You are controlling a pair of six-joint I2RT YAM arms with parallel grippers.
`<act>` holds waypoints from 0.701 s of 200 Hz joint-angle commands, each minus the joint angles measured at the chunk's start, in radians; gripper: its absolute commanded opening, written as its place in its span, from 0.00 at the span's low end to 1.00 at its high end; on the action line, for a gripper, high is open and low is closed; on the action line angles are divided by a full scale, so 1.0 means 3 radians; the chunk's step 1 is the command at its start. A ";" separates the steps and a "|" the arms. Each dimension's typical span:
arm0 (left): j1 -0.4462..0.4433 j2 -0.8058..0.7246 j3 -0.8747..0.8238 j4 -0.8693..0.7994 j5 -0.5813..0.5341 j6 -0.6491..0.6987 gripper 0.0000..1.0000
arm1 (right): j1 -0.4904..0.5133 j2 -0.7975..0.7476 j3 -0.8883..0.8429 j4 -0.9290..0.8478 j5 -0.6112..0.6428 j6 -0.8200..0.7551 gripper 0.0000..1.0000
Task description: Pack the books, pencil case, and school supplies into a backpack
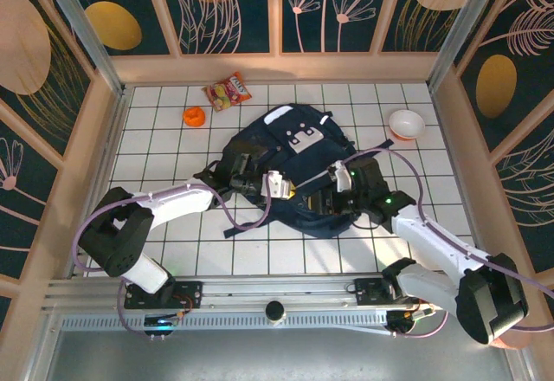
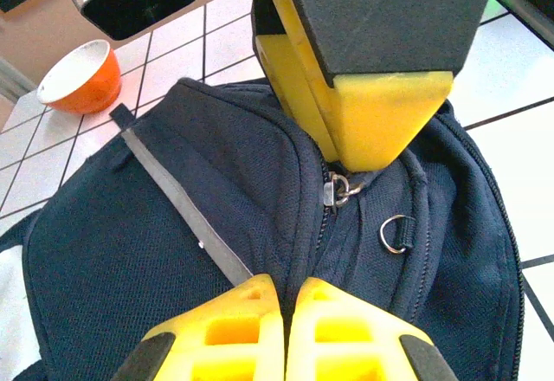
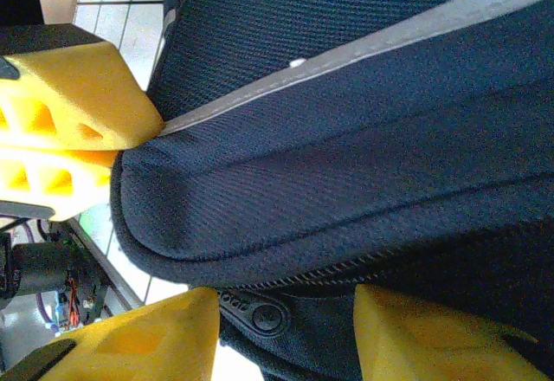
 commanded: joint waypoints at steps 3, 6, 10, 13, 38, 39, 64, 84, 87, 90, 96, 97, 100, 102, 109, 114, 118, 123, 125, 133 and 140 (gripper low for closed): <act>-0.0011 0.0038 0.0101 0.0272 0.0237 -0.0271 0.00 | 0.0055 0.0087 0.0151 0.0236 -0.0120 -0.0118 0.45; -0.0010 0.0043 0.0104 0.0275 0.0226 -0.0291 0.00 | 0.0060 0.0090 0.0159 0.0237 -0.0135 -0.0122 0.45; -0.0013 0.0053 0.0114 0.0284 0.0216 -0.0317 0.00 | 0.0064 0.0100 0.0167 0.0235 -0.0151 -0.0124 0.45; -0.0010 0.0059 0.0115 0.0289 0.0208 -0.0337 0.00 | 0.0070 0.0105 0.0175 0.0232 -0.0163 -0.0128 0.45; -0.0011 0.0095 0.0115 0.0349 0.0195 -0.0465 0.00 | 0.0077 0.0072 0.0198 0.0190 -0.0198 -0.0132 0.46; -0.0010 0.0098 0.0115 0.0354 0.0195 -0.0475 0.00 | 0.0076 0.0071 0.0199 0.0188 -0.0195 -0.0136 0.46; -0.0011 0.0132 0.0111 0.0373 0.0136 -0.0568 0.00 | 0.0078 0.0017 0.0257 0.0020 -0.0115 -0.0175 0.48; -0.0010 0.0132 0.0114 0.0372 0.0125 -0.0581 0.00 | 0.0080 -0.0037 0.0315 -0.0141 -0.0038 -0.0194 0.50; -0.0012 0.0131 0.0110 0.0373 0.0124 -0.0579 0.00 | 0.0081 -0.0052 0.0321 -0.0155 -0.0020 -0.0194 0.50; -0.0012 0.0132 0.0114 0.0372 0.0124 -0.0580 0.00 | 0.0080 -0.0058 0.0326 -0.0173 0.0001 -0.0192 0.50; -0.0014 0.0131 0.0117 0.0368 0.0123 -0.0585 0.00 | 0.0081 -0.0074 0.0339 -0.0207 0.0037 -0.0190 0.51; -0.0011 0.0131 0.0119 0.0366 0.0121 -0.0584 0.00 | 0.0081 -0.0076 0.0340 -0.0212 0.0043 -0.0190 0.51; -0.0013 0.0136 0.0121 0.0364 0.0124 -0.0583 0.00 | 0.0081 -0.0080 0.0349 -0.0233 0.0063 -0.0191 0.51; -0.0011 0.0137 0.0120 0.0365 0.0126 -0.0583 0.00 | 0.0085 -0.0082 0.0355 -0.0245 0.0075 -0.0191 0.51; -0.0014 0.0134 0.0129 0.0363 0.0124 -0.0583 0.00 | 0.0096 -0.0075 0.0374 -0.0284 0.0145 -0.0198 0.51; -0.0012 0.0133 0.0126 0.0360 0.0126 -0.0585 0.00 | 0.0097 -0.0070 0.0393 -0.0313 0.0204 -0.0201 0.51; -0.0011 0.0133 0.0128 0.0361 0.0128 -0.0583 0.00 | 0.0097 -0.0057 0.0401 -0.0329 0.0251 -0.0211 0.51; -0.0011 0.0139 0.0135 0.0359 0.0131 -0.0583 0.00 | 0.0127 -0.0042 0.0423 -0.0352 0.0308 -0.0221 0.51; -0.0012 0.0137 0.0135 0.0360 0.0133 -0.0585 0.00 | 0.0154 -0.0032 0.0431 -0.0362 0.0325 -0.0225 0.51; -0.0011 0.0137 0.0140 0.0361 0.0134 -0.0592 0.00 | 0.0198 -0.0005 0.0469 -0.0385 0.0427 -0.0239 0.51; -0.0013 0.0137 0.0144 0.0357 0.0134 -0.0598 0.00 | 0.0240 0.0006 0.0501 -0.0401 0.0510 -0.0247 0.51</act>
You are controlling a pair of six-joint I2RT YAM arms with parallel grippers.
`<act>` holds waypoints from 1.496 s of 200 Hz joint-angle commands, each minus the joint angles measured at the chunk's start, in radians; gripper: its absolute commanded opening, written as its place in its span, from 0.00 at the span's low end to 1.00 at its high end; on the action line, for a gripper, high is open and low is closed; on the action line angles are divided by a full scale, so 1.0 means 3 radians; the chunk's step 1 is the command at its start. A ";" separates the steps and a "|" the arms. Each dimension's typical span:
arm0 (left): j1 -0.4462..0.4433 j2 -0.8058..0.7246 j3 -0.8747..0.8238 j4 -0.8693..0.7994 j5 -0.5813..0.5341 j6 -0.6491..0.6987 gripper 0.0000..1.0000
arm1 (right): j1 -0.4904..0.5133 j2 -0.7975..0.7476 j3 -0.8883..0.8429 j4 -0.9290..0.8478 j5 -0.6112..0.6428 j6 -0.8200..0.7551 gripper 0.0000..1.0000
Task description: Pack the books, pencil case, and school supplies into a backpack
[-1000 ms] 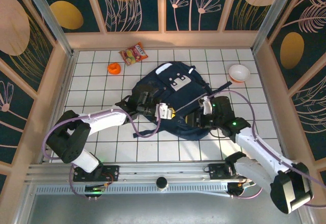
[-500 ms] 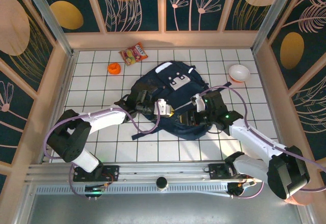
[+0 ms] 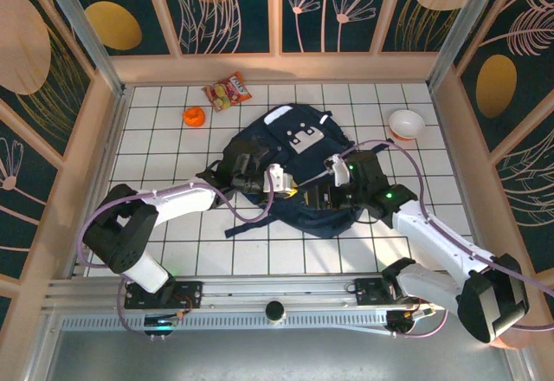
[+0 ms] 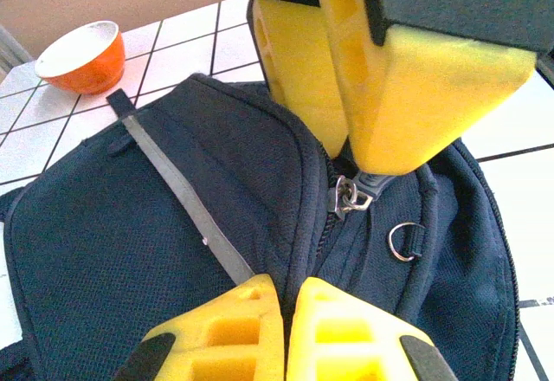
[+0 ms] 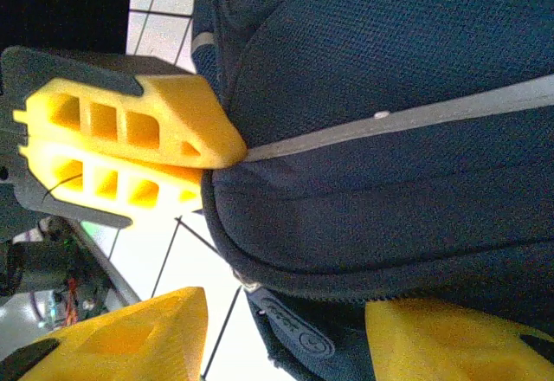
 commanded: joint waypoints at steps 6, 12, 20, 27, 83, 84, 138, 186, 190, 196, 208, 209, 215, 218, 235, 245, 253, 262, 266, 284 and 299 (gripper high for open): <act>-0.0009 0.0035 0.0125 0.0169 0.0131 -0.0104 0.00 | 0.0163 0.0043 0.0207 -0.0155 0.0396 -0.0107 0.51; -0.0012 0.0033 0.0125 0.0171 0.0131 -0.0104 0.00 | 0.0197 0.0059 0.0232 -0.0178 0.0460 -0.0120 0.52; -0.0010 0.0030 0.0125 0.0172 0.0133 -0.0104 0.00 | 0.0239 0.0084 0.0270 -0.0213 0.0545 -0.0136 0.52; -0.0010 0.0023 0.0130 0.0173 0.0136 -0.0106 0.00 | 0.0269 0.0116 0.0300 -0.0250 0.0616 -0.0152 0.52; -0.0012 0.0020 0.0141 0.0202 0.0121 -0.0150 0.00 | 0.0576 0.0400 0.0509 -0.0463 0.1142 -0.0246 0.52; -0.0012 0.0020 0.0141 0.0205 0.0121 -0.0150 0.00 | 0.0584 0.0404 0.0512 -0.0466 0.1158 -0.0247 0.52; -0.0002 0.0011 0.0133 0.0201 0.0091 -0.0157 0.00 | 0.0702 0.0436 0.0631 -0.0674 0.1781 -0.0121 0.44; 0.0013 -0.0007 0.0118 0.0153 0.0066 -0.0120 0.00 | 0.0642 0.0323 0.0622 -0.0680 0.1657 -0.0109 0.25; 0.0016 -0.0001 0.0115 0.0142 0.0058 -0.0112 0.00 | 0.0643 0.0325 0.0622 -0.0678 0.1659 -0.0113 0.23; 0.0015 -0.0001 0.0120 0.0124 0.0048 -0.0100 0.00 | 0.0634 0.0323 0.0625 -0.0681 0.1657 -0.0114 0.21; 0.0018 -0.0001 0.0120 0.0083 0.0028 -0.0070 0.00 | 0.0626 0.0316 0.0630 -0.0684 0.1544 -0.0119 0.17; 0.0018 -0.0001 0.0120 0.0080 0.0026 -0.0069 0.00 | 0.0624 0.0313 0.0631 -0.0684 0.1537 -0.0119 0.16; 0.0020 -0.0003 0.0120 0.0063 0.0022 -0.0055 0.00 | 0.0617 0.0307 0.0637 -0.0685 0.1510 -0.0124 0.13; 0.0024 -0.0005 0.0116 0.0060 0.0018 -0.0051 0.00 | 0.0608 0.0305 0.0638 -0.0693 0.1497 -0.0124 0.12; 0.0032 -0.0011 0.0105 0.0027 -0.0019 -0.0016 0.00 | 0.0536 0.0291 0.0647 -0.0717 0.1352 -0.0139 0.06; 0.0037 -0.0016 0.0100 0.0001 -0.0038 0.0017 0.00 | 0.0479 0.0285 0.0640 -0.0725 0.1212 -0.0149 0.04; 0.0042 -0.0018 0.0091 -0.0015 -0.0050 0.0039 0.00 | 0.0399 0.0282 0.0632 -0.0723 0.1056 -0.0162 0.03; 0.0057 -0.0026 0.0083 -0.0041 -0.0059 0.0068 0.00 | 0.0318 0.0275 0.0627 -0.0732 0.0888 -0.0168 0.00; 0.0061 -0.0035 0.0072 -0.0046 -0.0067 0.0078 0.00 | 0.0287 0.0273 0.0620 -0.0735 0.0822 -0.0173 0.00; 0.0114 -0.0073 0.0022 -0.0056 -0.0072 0.0125 0.00 | 0.0191 0.0250 0.0595 -0.0763 0.0640 -0.0203 0.00; 0.0190 -0.0116 -0.0035 -0.0099 -0.0078 0.0212 0.00 | 0.0123 0.0225 0.0540 -0.0799 0.0552 -0.0229 0.00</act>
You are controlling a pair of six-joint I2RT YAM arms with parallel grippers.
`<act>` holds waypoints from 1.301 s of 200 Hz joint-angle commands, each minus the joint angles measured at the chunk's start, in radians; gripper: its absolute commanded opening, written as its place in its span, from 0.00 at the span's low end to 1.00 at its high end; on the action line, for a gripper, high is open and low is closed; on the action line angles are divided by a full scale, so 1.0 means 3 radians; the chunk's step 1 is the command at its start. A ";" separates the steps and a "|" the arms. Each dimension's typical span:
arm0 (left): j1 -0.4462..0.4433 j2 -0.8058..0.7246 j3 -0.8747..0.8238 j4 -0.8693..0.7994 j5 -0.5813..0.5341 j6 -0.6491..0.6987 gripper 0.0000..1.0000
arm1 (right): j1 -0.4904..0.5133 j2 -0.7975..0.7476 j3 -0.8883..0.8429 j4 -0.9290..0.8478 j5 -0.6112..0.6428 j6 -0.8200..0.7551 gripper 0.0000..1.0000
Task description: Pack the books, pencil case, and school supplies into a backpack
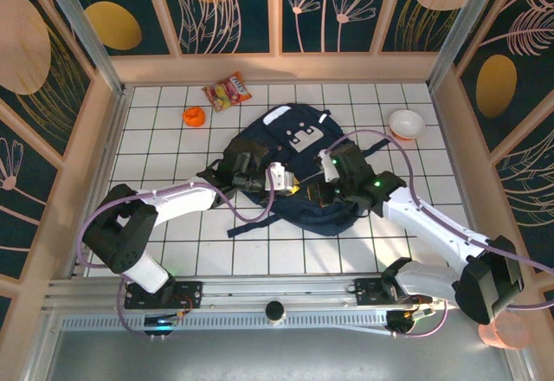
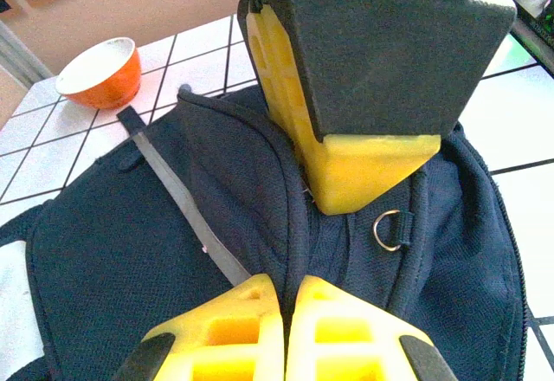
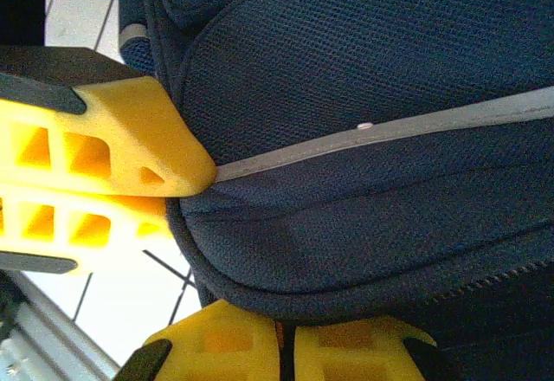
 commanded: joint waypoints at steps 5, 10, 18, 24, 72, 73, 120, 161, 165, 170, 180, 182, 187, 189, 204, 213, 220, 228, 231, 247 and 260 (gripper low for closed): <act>0.0210 -0.0123 -0.0094 -0.0178 -0.0030 0.0199 0.00 | -0.0185 -0.0133 -0.0015 -0.0256 -0.0168 -0.0066 0.00; 0.0236 -0.0138 -0.0111 -0.0200 -0.0034 0.0231 0.00 | -0.0199 -0.0132 -0.0029 -0.0267 -0.0190 -0.0075 0.00; 0.0284 -0.0163 -0.0132 -0.0261 -0.0031 0.0291 0.00 | -0.0214 -0.0124 -0.0055 -0.0274 -0.0226 -0.0082 0.00; 0.0320 -0.0184 -0.0149 -0.0303 -0.0024 0.0334 0.00 | -0.0214 -0.0115 -0.0065 -0.0264 -0.0260 -0.0083 0.00; 0.0487 -0.0323 -0.0214 -0.0604 -0.0136 0.0642 0.00 | -0.0044 0.0032 -0.0096 0.0149 -0.0697 0.0088 0.00; 0.0487 -0.0324 -0.0210 -0.0614 -0.0138 0.0650 0.00 | -0.0045 0.0035 -0.0095 0.0154 -0.0704 0.0092 0.00; 0.0433 -0.0226 0.0098 -0.1023 0.0403 0.0670 0.47 | -0.0035 0.0194 -0.0041 0.0236 -0.0913 0.0157 0.00; 0.0214 -0.0082 0.0173 -0.1033 0.0296 0.0805 0.54 | -0.0068 0.0307 -0.0016 0.0225 -0.1102 0.0201 0.00; 0.0204 -0.0062 0.0188 -0.1028 0.0311 0.0799 0.54 | -0.0071 0.0318 -0.0009 0.0222 -0.1118 0.0203 0.00; 0.0186 -0.0038 0.0206 -0.1009 0.0334 0.0782 0.54 | -0.0073 0.0334 -0.0007 0.0217 -0.1136 0.0209 0.00; 0.0154 0.0001 0.0235 -0.0947 0.0367 0.0739 0.54 | -0.0076 0.0349 -0.0004 0.0210 -0.1161 0.0211 0.00; 0.0147 0.0009 0.0240 -0.0935 0.0374 0.0734 0.54 | -0.0076 0.0353 -0.0003 0.0207 -0.1165 0.0209 0.00; 0.0130 0.0030 0.0254 -0.0905 0.0394 0.0715 0.53 | -0.0084 0.0360 0.0004 0.0202 -0.1180 0.0209 0.00; 0.0129 0.0038 0.0257 -0.0894 0.0405 0.0704 0.52 | -0.0090 0.0363 0.0010 0.0201 -0.1184 0.0212 0.00; 0.0091 0.0092 0.0293 -0.0790 0.0448 0.0621 0.46 | -0.0097 0.0376 0.0019 0.0191 -0.1202 0.0214 0.00; 0.0079 0.0121 0.0309 -0.0741 0.0454 0.0577 0.41 | -0.0107 0.0377 0.0023 0.0181 -0.1212 0.0210 0.00; 0.0079 0.0139 0.0311 -0.0691 0.0462 0.0519 0.36 | -0.0116 0.0374 0.0021 0.0168 -0.1203 0.0209 0.00; 0.0078 0.0150 0.0310 -0.0646 0.0464 0.0464 0.27 | -0.0131 0.0366 0.0016 0.0127 -0.1160 0.0195 0.00; 0.0078 0.0150 0.0310 -0.0637 0.0461 0.0449 0.23 | -0.0132 0.0362 0.0019 0.0096 -0.1130 0.0185 0.00; 0.0078 0.0141 0.0305 -0.0627 0.0423 0.0410 0.04 | -0.0168 0.0346 0.0037 -0.0121 -0.0837 0.0126 0.03; 0.0081 0.0130 0.0285 -0.0613 0.0398 0.0394 0.00 | -0.0174 0.0351 0.0051 -0.0269 -0.0623 0.0083 0.12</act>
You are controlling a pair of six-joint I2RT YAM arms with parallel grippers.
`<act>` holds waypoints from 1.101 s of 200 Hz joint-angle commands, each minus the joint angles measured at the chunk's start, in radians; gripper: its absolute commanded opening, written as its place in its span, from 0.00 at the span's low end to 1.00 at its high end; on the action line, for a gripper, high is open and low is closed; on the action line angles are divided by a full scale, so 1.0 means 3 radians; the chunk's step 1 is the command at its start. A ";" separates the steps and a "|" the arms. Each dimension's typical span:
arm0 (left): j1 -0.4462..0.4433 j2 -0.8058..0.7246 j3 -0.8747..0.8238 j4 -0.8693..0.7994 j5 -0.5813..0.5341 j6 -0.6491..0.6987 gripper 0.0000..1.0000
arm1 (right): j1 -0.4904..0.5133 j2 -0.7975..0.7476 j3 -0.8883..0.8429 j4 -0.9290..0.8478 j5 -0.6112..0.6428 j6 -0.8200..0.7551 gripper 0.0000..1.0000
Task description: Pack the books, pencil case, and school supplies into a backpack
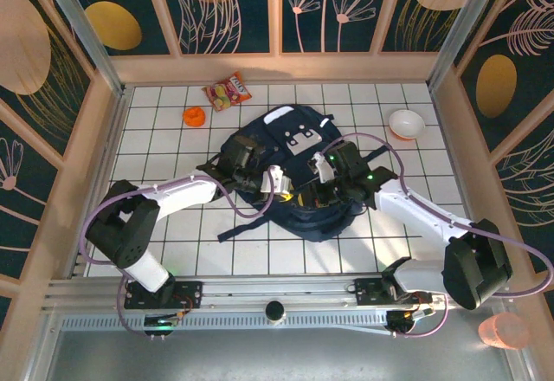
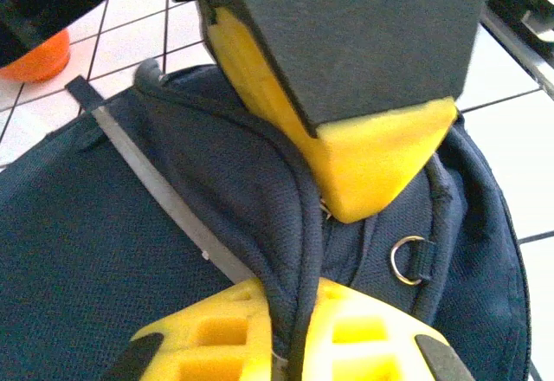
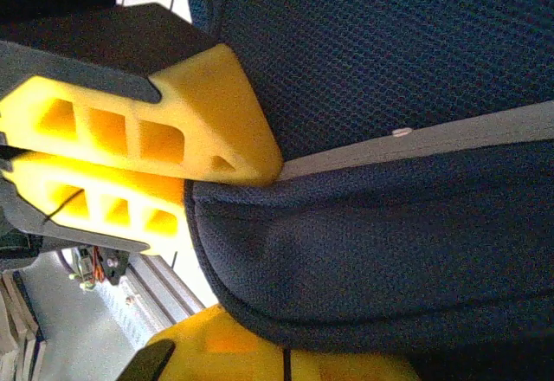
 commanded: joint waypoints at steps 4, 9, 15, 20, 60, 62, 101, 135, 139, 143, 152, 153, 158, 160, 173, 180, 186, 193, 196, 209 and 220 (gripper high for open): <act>-0.0020 0.0008 0.0058 0.0169 0.0114 -0.0113 0.00 | -0.0030 -0.0019 0.0078 -0.0422 0.0366 -0.0081 0.15; -0.0021 0.0003 0.0055 0.0183 0.0110 -0.0126 0.00 | -0.0025 -0.0019 0.0073 -0.0441 0.0380 -0.0086 0.18; -0.0016 -0.0007 0.0055 0.0195 0.0106 -0.0141 0.00 | -0.0024 -0.0027 0.0063 -0.0437 0.0381 -0.0083 0.20; -0.0016 -0.0012 0.0051 0.0205 0.0105 -0.0154 0.00 | -0.0016 -0.0029 0.0052 -0.0426 0.0378 -0.0082 0.21; -0.0015 -0.0018 0.0050 0.0222 0.0089 -0.0197 0.00 | -0.0009 -0.0127 0.0055 -0.0448 0.0488 -0.0067 0.26; -0.0014 -0.0018 0.0050 0.0222 0.0093 -0.0193 0.00 | -0.0009 -0.0133 0.0055 -0.0452 0.0499 -0.0064 0.25; -0.0013 -0.0033 0.0050 0.0207 0.0040 -0.0195 0.00 | -0.0004 -0.0203 0.0080 -0.0513 0.0718 -0.0015 0.18; -0.0012 -0.0038 0.0041 0.0201 0.0021 -0.0197 0.00 | 0.0008 -0.0263 0.0080 -0.0482 0.0673 -0.0041 0.03; -0.0016 -0.0038 0.0041 0.0201 0.0016 -0.0195 0.00 | 0.0008 -0.0267 0.0082 -0.0483 0.0670 -0.0036 0.01; -0.0014 -0.0038 0.0044 0.0199 0.0010 -0.0194 0.00 | 0.0008 -0.0274 0.0080 -0.0484 0.0668 -0.0037 0.00; -0.0014 -0.0038 0.0029 0.0194 -0.0020 -0.0184 0.00 | 0.0002 -0.0292 0.0083 -0.0504 0.0667 -0.0053 0.00; -0.0012 -0.0038 0.0026 0.0192 -0.0022 -0.0183 0.00 | -0.0001 -0.0293 0.0082 -0.0507 0.0670 -0.0055 0.00; -0.0006 -0.0043 0.0016 0.0187 -0.0034 -0.0169 0.00 | -0.0005 -0.0312 0.0080 -0.0530 0.0679 -0.0068 0.00; -0.0006 -0.0047 0.0009 0.0189 -0.0042 -0.0163 0.00 | -0.0013 -0.0317 0.0080 -0.0539 0.0684 -0.0070 0.00; 0.0060 -0.0071 -0.0051 0.0205 -0.0039 -0.0138 0.00 | -0.0088 -0.0378 0.0068 -0.0611 0.0681 -0.0116 0.00; 0.0113 -0.0084 -0.0088 0.0209 -0.0013 -0.0128 0.00 | -0.0120 -0.0410 0.0061 -0.0665 0.0656 -0.0159 0.00; 0.0169 -0.0101 -0.0119 0.0197 0.0004 -0.0116 0.00 | -0.0224 -0.0431 0.0051 -0.0716 0.0638 -0.0194 0.00; 0.0229 -0.0118 -0.0145 0.0166 0.0033 -0.0082 0.00 | -0.0313 -0.0451 0.0038 -0.0762 0.0615 -0.0238 0.00; 0.0248 -0.0131 -0.0149 0.0148 0.0040 -0.0065 0.00 | -0.0347 -0.0454 0.0034 -0.0780 0.0604 -0.0253 0.00; 0.0321 -0.0175 -0.0182 0.0049 0.0049 0.0030 0.00 | -0.0459 -0.0451 0.0016 -0.0807 0.0566 -0.0295 0.00; 0.0354 -0.0205 -0.0198 -0.0046 0.0035 0.0118 0.00 | -0.0508 -0.0421 0.0000 -0.0763 0.0471 -0.0316 0.00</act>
